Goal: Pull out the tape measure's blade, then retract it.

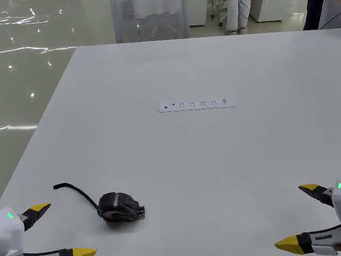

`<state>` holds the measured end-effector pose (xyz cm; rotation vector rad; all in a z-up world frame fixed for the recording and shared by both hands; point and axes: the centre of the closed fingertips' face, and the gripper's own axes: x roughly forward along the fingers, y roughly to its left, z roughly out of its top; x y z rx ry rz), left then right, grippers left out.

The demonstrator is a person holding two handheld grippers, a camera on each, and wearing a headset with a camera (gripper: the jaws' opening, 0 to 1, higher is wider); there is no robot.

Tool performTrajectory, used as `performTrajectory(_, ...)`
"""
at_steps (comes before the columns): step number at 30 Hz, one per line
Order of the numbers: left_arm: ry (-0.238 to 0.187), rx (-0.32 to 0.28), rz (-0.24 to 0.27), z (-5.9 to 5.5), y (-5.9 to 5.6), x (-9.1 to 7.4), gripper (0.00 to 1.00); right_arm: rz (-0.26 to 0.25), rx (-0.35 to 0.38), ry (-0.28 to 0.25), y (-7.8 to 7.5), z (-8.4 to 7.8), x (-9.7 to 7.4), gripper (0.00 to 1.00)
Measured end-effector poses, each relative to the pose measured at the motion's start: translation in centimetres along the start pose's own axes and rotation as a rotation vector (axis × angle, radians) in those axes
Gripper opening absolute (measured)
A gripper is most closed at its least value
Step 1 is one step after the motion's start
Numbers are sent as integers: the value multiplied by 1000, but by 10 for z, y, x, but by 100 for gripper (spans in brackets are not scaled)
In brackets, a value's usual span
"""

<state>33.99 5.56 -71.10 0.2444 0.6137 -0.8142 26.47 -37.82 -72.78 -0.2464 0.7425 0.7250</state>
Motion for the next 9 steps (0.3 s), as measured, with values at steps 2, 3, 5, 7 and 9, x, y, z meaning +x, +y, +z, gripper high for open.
performTrajectory(2,10,-4,7,-2,2,0,99,0,1,-1,0,0,0,99)
performTrajectory(3,11,-10,8,-2,2,0,99,-2,0,-1,0,0,0,99)
performTrajectory(5,0,-8,8,1,2,1,99,-4,7,-9,0,0,-1,99)
performTrajectory(7,-1,-7,7,2,2,2,99,-7,6,-8,-1,-2,-1,99)
performTrajectory(9,-1,-4,7,2,2,2,99,-7,10,-8,0,-2,-1,99)
